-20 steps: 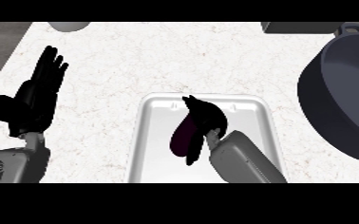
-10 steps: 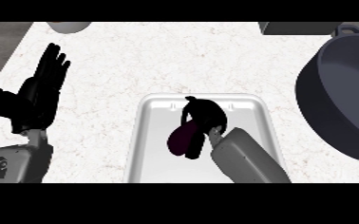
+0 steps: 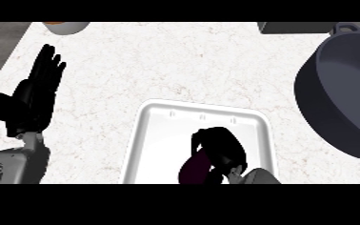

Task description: Pick the eggplant from the tray and place it in the pot

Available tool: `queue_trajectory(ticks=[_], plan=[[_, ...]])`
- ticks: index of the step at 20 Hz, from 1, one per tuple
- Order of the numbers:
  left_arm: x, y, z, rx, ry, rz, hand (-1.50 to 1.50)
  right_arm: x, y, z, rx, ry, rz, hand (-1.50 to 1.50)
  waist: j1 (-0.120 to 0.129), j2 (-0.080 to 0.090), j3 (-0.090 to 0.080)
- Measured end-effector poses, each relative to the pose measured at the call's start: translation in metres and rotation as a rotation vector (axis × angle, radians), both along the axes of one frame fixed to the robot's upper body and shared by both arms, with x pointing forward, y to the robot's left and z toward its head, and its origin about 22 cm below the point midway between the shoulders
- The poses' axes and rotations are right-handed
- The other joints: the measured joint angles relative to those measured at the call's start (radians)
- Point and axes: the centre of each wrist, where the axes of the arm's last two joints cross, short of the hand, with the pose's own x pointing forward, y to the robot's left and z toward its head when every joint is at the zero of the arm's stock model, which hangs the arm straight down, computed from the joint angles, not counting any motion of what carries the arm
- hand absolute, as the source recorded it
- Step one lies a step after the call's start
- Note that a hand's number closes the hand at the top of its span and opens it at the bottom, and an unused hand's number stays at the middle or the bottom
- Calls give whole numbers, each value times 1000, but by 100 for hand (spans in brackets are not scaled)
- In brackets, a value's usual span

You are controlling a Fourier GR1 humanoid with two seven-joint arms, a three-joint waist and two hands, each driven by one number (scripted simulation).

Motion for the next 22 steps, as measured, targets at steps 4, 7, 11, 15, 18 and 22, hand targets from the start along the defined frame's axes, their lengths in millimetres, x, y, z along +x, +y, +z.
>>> queue_trajectory(ticks=[4, 7, 11, 15, 18, 22], plan=[[-3, 5, -3, -4, -2, -1, 0, -38, -26, 16, 12, -62, -13, 150, -1, 4, 0], [-3, 1, -4, -8, -6, -2, 0, -62, -33, 27, 23, -104, -36, 150, 2, 6, 0], [-1, 3, -7, 1, -4, 6, 0, -79, -37, 59, 109, -224, -121, 150, -2, 6, 0], [-6, 3, -8, -8, 0, 9, 0, -83, -57, 91, 209, -416, -267, 150, -7, 4, 1], [-5, 0, -6, -7, 5, 12, 0, -85, -71, 115, 263, -565, -373, 150, -10, 3, 1], [-7, -2, -7, -7, 2, 7, 0, -78, -91, 124, 276, -690, -498, 150, -8, 5, 1]])
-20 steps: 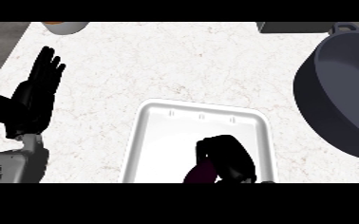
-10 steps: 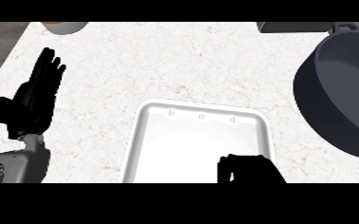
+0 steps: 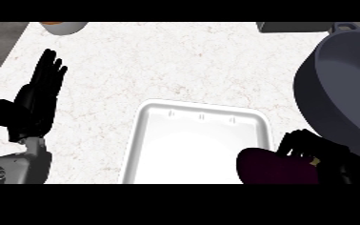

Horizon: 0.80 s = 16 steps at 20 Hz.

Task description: Pick the eggplant from the tray and place it in the pot

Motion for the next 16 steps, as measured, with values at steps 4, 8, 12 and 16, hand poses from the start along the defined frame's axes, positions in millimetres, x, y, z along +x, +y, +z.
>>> queue_trajectory(ticks=[4, 8, 12, 16], plan=[[5, -1, 2, -1, -1, 1, 0, 8, -25, 10, -35, -72, -124, 150, 2, 2, 0], [7, 0, 2, 3, -3, -6, 0, 17, -49, 22, -52, -121, -223, 150, 9, 4, 0], [3, 1, 3, 3, -6, -11, 0, 27, -76, 30, 24, -136, -248, 150, 13, 4, 0], [1, 3, 2, 4, -8, -17, 0, 37, -112, 34, 124, -131, -246, 150, 16, 5, 0]])
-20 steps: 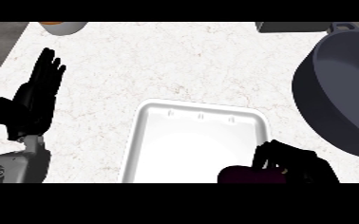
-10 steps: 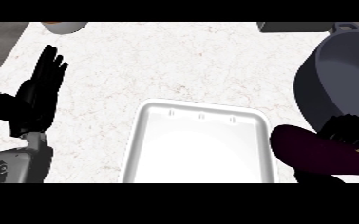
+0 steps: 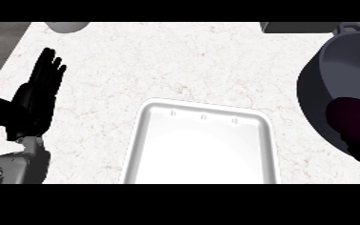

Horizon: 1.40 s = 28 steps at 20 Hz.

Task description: Pick the eggplant from the tray and place it in the pot

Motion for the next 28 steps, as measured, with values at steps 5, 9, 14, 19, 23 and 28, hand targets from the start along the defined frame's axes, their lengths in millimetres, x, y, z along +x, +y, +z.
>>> queue_trajectory(ticks=[5, 9, 14, 19, 23, 28], plan=[[4, 0, 0, -4, -1, -3, 0, 24, -52, -12, 87, -24, -6, 150, 3, 2, 0], [9, -8, 3, 0, -7, -13, 0, 35, -82, -26, -109, -5, -111, 150, 14, 7, 1], [8, -8, 0, -2, -5, -15, 0, 61, -112, -49, -262, 47, -223, 150, 25, 8, 0], [2, -9, 4, 3, -7, -19, 0, 87, -138, -80, -305, 94, -229, 150, 22, 5, 0], [1, -8, 6, 2, -3, -22, 0, 103, -153, -104, -224, 162, -222, -150, 25, 4, -5], [6, -9, 5, -5, -1, -23, 0, 112, -164, -114, -89, 228, -137, -150, 20, 1, -16]])
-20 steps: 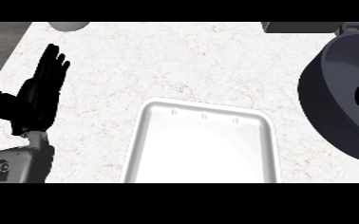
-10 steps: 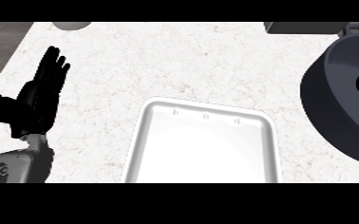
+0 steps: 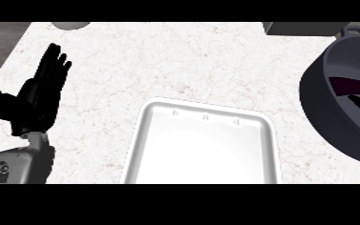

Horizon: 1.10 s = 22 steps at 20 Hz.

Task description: Pick the eggplant from the tray and place it in the pot

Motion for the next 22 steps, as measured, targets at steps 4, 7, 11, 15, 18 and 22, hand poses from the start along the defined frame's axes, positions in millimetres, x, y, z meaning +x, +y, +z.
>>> queue_trajectory(ticks=[4, 7, 11, 15, 18, 22], plan=[[2, -1, 2, -1, -5, 1, 0, 5, -6, -4, 123, -20, 77, -150, -2, -2, -5], [5, -1, 2, 4, -4, 2, 0, 8, -10, -2, 235, -117, 113, -150, -7, -2, -3], [1, -2, -1, 1, 1, 5, 0, 6, -21, 0, 390, -248, 116, -150, -7, -2, 3], [-1, 4, -1, 5, 1, 15, 0, -14, -51, 3, 514, -339, 103, -150, -9, 1, 11], [-4, 4, -2, 1, -3, 14, 0, -29, -72, 4, 558, -371, 91, -150, -7, 3, 14], [-1, 0, -7, 7, -1, 10, 0, -59, -101, 5, 585, -387, 92, -150, -8, 4, 16]])
